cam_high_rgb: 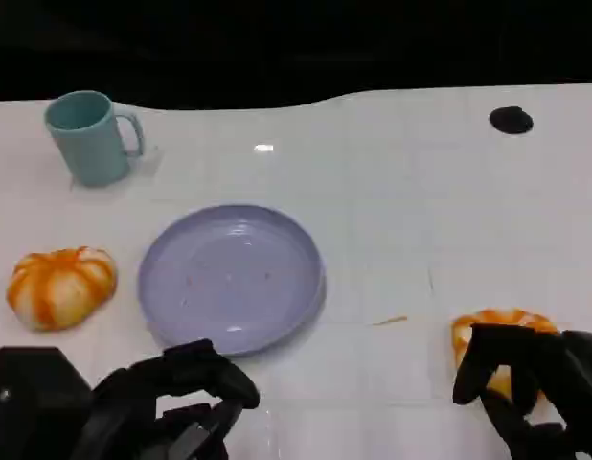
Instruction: Grasp the bread from the table and place it into the plate.
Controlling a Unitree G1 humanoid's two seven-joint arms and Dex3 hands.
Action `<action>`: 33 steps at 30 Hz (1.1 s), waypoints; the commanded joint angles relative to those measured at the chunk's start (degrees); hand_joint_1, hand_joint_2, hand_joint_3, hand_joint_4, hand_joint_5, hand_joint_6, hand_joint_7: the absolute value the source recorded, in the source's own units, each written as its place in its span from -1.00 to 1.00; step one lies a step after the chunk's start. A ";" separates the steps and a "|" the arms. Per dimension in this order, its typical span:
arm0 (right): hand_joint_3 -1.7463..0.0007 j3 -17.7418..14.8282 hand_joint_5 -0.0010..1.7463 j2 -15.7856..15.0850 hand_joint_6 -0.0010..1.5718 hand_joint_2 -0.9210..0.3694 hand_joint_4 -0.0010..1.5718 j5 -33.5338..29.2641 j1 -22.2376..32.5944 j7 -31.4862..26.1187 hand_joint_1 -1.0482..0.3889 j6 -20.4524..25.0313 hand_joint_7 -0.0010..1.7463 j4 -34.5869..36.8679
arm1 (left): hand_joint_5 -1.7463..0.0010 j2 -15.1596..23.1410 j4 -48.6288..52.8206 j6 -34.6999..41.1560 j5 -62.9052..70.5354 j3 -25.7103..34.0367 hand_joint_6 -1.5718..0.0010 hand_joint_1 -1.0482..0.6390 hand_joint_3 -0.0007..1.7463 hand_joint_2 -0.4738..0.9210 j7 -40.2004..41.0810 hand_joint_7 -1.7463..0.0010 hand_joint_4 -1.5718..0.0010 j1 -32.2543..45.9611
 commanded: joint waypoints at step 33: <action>-0.47 -1.17 0.99 -0.75 0.14 0.01 0.09 1.25 -0.26 1.18 0.51 1.60 0.23 -1.52 | -1.00 0.65 -0.22 0.28 0.07 0.39 0.27 -0.17 -0.35 1.00 -0.11 -0.67 0.19 0.04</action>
